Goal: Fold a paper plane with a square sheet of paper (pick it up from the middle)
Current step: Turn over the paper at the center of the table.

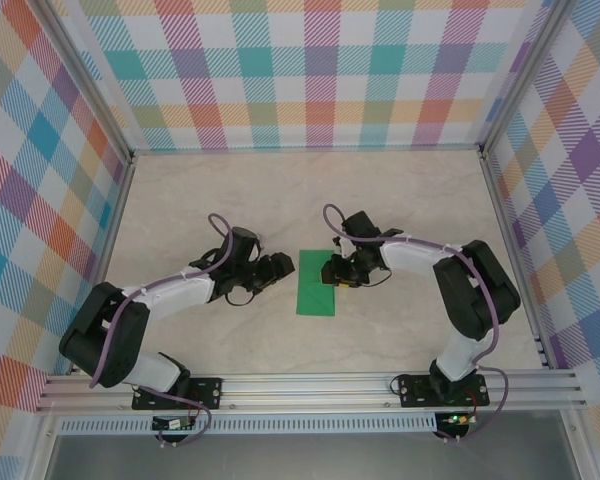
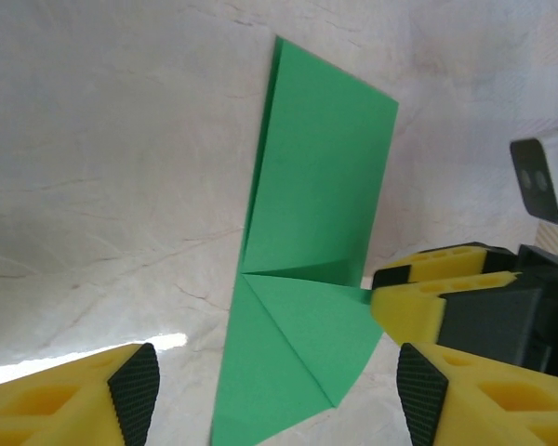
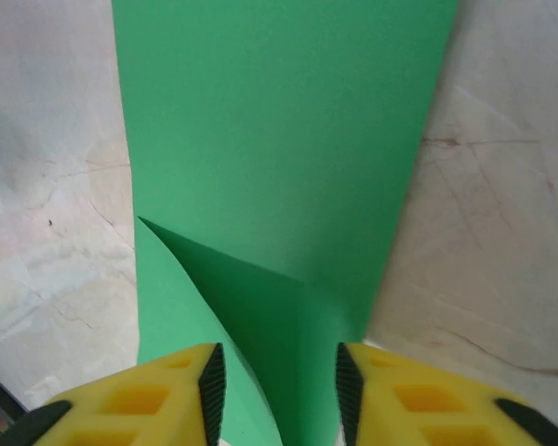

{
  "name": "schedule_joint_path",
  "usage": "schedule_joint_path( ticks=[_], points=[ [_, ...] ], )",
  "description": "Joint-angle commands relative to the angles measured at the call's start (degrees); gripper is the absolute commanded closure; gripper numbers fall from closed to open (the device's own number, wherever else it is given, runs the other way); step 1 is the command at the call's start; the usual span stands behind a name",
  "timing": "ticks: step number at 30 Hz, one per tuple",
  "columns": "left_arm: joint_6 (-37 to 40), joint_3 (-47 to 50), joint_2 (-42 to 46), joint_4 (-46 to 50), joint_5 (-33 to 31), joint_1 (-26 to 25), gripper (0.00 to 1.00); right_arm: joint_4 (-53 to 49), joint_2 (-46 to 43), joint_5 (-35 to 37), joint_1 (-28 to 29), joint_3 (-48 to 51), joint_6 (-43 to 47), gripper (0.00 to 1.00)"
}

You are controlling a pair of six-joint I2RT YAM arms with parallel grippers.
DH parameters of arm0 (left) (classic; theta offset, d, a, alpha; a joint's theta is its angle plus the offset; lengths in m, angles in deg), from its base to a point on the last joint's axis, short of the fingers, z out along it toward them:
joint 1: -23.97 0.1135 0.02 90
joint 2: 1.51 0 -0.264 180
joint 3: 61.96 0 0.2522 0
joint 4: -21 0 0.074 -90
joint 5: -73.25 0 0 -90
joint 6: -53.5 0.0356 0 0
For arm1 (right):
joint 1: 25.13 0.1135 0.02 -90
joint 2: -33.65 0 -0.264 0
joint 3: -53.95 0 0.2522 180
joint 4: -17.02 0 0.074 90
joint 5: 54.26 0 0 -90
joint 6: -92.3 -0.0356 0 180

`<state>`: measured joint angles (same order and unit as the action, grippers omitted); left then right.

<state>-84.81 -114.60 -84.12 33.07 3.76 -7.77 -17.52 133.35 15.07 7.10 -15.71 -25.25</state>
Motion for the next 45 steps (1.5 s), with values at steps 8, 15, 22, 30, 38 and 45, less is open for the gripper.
schedule_joint_path(
  ticks=[8,15,22,30,38,45],
  points=[
    [-5.9,0.7,-2.7,-7.8,2.7,-3.8,0.18,2.4,1.5,-1.5,-0.7,-1.2,1.8,0.89],
    [-9.3,1.3,-7.4,-14.8,4.2,-6.8,0.10,4.2,0.5,-0.8,-1.8,0.7,0.1,0.92],
    [-9.0,-1.5,-11.7,-16.1,5.1,-7.8,0.26,4.3,-1.0,-0.5,-2.5,2.0,-0.3,0.92],
    [-8.1,-4.1,-15.7,-17.1,6.2,-7.9,0.53,4.5,-1.2,-0.8,-3.0,2.5,-0.6,0.91],
    [-6.3,-5.8,-18.1,-16.9,6.6,-7.8,0.68,4.0,-2.5,-0.2,-3.3,2.9,-1.5,0.83],
    [-1.7,-7.1,-18.8,-14.4,5.2,-7.9,0.81,1.4,-11.4,6.8,-3.6,3.4,-4.6,0.43]
  ],
)
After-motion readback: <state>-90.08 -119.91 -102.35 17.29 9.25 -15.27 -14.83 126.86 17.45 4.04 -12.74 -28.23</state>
